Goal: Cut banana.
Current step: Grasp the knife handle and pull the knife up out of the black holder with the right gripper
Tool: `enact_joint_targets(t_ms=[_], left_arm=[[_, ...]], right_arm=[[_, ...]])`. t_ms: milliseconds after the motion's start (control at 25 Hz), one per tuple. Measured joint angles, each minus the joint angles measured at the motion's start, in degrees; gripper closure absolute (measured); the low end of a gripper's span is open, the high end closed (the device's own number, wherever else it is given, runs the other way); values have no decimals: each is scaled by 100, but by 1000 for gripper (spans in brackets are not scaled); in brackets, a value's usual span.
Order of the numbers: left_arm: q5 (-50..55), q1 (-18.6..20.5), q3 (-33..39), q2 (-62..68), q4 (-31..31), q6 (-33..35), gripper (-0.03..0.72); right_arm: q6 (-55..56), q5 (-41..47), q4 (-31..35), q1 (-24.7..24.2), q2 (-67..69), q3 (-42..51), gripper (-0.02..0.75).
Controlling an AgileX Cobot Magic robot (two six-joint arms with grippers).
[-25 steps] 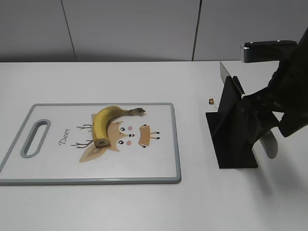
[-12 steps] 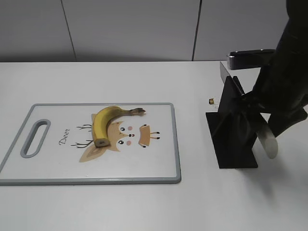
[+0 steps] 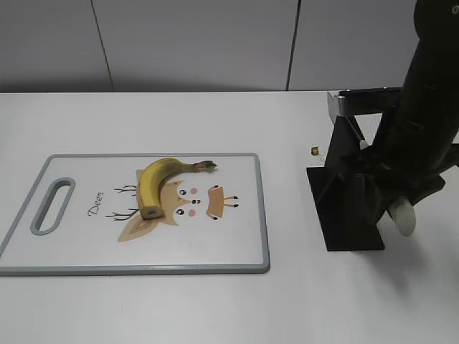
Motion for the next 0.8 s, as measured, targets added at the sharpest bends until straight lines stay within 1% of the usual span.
enact_joint_targets(t_ms=[80,160,560,800], left_arm=[[0,0,0,0,0,0,130],[0,0,0,0,0,0,130],[0,0,0,0,0,0,132],[0,0,0,0,0,0,132]], right_arm=[[80,9,41,0,0,0,547],[157,29,58,-13,4,0,561],[211,41,52,-13,-14,-9,564],[356,41,8,-13,-293,-9,566]])
